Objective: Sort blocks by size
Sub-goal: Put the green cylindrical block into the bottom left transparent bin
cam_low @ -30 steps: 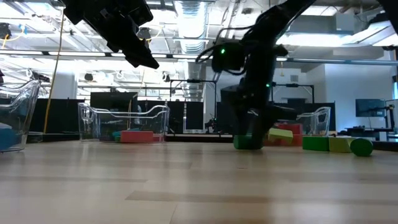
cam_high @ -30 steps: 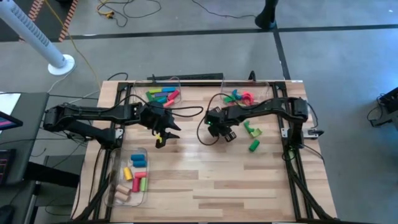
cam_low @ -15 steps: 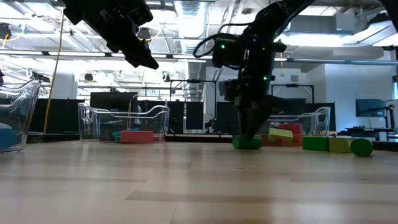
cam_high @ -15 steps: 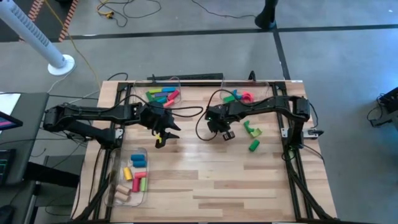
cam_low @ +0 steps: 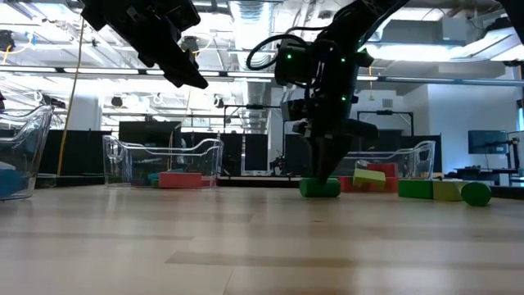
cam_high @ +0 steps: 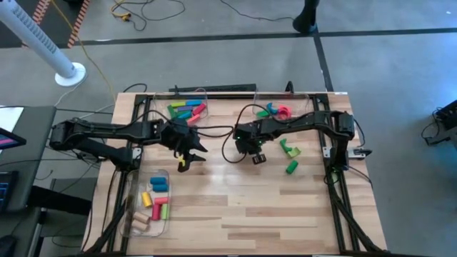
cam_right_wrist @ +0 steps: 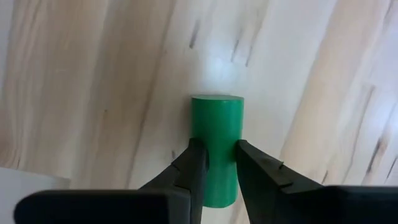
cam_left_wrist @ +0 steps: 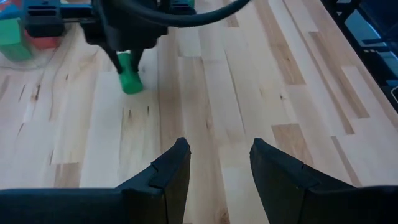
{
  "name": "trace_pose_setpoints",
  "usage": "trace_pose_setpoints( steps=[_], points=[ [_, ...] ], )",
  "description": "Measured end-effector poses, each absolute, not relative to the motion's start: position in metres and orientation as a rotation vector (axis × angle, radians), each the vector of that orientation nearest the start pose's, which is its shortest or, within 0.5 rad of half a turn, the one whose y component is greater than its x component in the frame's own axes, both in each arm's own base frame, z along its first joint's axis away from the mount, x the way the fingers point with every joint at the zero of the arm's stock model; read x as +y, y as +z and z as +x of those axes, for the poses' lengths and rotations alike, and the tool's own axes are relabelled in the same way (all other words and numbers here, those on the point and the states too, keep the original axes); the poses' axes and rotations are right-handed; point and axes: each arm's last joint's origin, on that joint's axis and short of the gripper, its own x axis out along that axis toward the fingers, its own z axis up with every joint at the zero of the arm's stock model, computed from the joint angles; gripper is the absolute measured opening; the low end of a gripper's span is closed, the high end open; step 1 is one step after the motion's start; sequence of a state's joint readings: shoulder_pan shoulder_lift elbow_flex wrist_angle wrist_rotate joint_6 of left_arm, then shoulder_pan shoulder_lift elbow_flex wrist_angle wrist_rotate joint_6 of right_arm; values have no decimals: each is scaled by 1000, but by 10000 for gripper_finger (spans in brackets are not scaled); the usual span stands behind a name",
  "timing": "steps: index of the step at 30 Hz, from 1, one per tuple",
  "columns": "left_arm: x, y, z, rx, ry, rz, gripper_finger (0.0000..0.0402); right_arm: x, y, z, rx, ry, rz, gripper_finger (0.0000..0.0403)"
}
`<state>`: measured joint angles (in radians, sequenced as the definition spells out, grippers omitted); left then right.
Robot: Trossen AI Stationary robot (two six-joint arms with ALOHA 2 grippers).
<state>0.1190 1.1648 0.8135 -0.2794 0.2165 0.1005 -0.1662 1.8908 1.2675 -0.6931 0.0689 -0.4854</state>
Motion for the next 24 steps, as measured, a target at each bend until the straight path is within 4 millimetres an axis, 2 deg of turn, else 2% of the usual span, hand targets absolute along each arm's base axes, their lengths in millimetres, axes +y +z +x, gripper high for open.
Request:
trace_pose_setpoints(
  steps=[5,12,16,24],
  points=[
    [18,261,243,617,-143,-2,158,-62,166,355,1343,106,-319,140],
    [15,261,244,618,-147,13,158,-62,155,358,1370,78,-262,183],
    [14,261,244,620,-147,16,158,-62,152,358,1378,64,-242,184],
    [14,260,243,638,-149,14,158,-61,148,362,1363,53,-237,161]
  ],
)
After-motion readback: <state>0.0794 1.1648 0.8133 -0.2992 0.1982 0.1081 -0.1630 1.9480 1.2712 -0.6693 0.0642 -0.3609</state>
